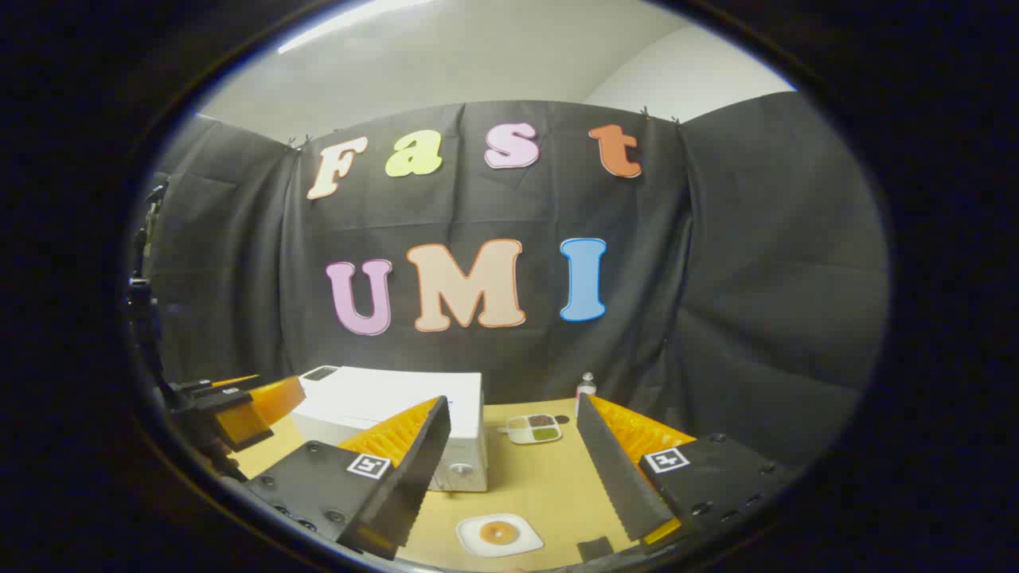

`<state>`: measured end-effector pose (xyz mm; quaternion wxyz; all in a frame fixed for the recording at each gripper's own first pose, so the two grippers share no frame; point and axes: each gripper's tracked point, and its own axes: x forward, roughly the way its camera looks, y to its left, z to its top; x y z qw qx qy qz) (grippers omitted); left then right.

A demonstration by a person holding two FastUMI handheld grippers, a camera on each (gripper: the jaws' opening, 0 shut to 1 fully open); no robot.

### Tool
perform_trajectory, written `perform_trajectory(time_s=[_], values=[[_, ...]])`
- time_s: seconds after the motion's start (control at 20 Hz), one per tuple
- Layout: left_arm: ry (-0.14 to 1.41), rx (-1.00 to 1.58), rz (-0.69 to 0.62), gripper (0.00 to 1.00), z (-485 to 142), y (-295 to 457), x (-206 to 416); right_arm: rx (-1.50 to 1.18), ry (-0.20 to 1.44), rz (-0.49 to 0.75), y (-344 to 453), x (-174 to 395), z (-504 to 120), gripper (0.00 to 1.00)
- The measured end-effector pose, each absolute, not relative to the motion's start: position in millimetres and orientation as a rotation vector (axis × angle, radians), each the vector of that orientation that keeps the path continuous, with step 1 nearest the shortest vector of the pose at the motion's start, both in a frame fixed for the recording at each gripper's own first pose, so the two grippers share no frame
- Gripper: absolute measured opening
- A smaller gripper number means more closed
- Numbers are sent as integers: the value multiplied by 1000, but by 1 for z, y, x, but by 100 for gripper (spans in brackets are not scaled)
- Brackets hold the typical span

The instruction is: Open the microwave oven with the left hand, put the food in, and close the microwave oven.

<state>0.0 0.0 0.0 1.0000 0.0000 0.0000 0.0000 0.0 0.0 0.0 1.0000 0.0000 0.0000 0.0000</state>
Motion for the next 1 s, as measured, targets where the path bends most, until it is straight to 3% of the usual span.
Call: perform_trajectory(time_s=[0.55,1.0], values=[[30,-9,10,96,-10,-17,12,35,-30,-26,-40,-1,17,92],[114,35,-64,96,-51,-31,23,8,-28,-62,-60,3,14,92]])
